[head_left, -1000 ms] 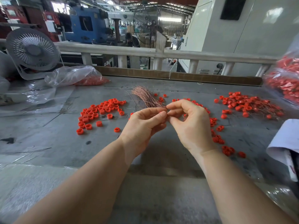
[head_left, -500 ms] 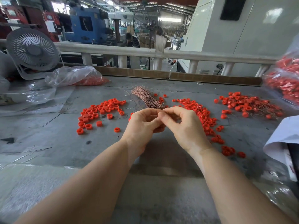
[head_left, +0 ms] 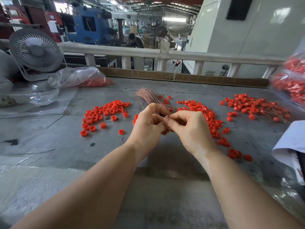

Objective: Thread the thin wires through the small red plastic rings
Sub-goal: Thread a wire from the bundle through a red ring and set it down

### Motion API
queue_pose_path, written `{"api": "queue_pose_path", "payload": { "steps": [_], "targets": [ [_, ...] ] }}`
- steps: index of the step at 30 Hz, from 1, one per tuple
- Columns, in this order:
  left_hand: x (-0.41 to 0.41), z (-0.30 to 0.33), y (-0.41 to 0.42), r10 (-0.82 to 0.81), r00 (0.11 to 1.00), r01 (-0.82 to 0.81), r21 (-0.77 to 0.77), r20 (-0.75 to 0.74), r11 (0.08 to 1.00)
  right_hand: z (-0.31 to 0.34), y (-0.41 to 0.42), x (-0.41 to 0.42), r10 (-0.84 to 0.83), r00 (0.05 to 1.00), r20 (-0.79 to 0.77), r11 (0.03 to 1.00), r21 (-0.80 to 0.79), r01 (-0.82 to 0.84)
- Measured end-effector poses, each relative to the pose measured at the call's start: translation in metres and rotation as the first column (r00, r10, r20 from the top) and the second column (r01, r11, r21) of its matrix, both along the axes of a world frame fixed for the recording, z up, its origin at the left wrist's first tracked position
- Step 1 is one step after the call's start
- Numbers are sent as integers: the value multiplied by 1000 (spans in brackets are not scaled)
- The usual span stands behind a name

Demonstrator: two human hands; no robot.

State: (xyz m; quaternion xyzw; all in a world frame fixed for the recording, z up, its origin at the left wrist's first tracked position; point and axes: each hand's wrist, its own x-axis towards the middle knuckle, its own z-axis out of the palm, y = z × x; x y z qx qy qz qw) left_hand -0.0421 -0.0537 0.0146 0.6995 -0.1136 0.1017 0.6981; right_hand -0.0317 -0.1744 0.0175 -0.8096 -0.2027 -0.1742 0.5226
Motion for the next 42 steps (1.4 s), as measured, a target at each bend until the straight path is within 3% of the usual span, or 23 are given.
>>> {"api": "queue_pose_path", "payload": {
  "steps": [6, 16, 27, 34, 42],
  "targets": [
    [-1, 1, -3, 47, 999, -48, -93, -9, 995, -2, 0, 3, -7, 1000, -2, 998, 68, 7],
    [0, 3, -8, 116, 987, -115, -8, 113, 993, 1, -3, 10, 43, 996, -78, 959, 282, -19],
    [2, 0, -8, 111, 986, -109, -27, 127, 994, 1, -4, 10, 47, 995, -91, 954, 300, -18],
    [5, 0, -1, -123, 985, 63, -408, -123, 911, 3, -4, 7, 31, 996, -84, 962, 273, -7],
    [7, 0, 4, -182, 956, 46, -498, -228, 866, 7, 0, -2, 56, 998, 12, 988, 144, -57]
  ]
}}
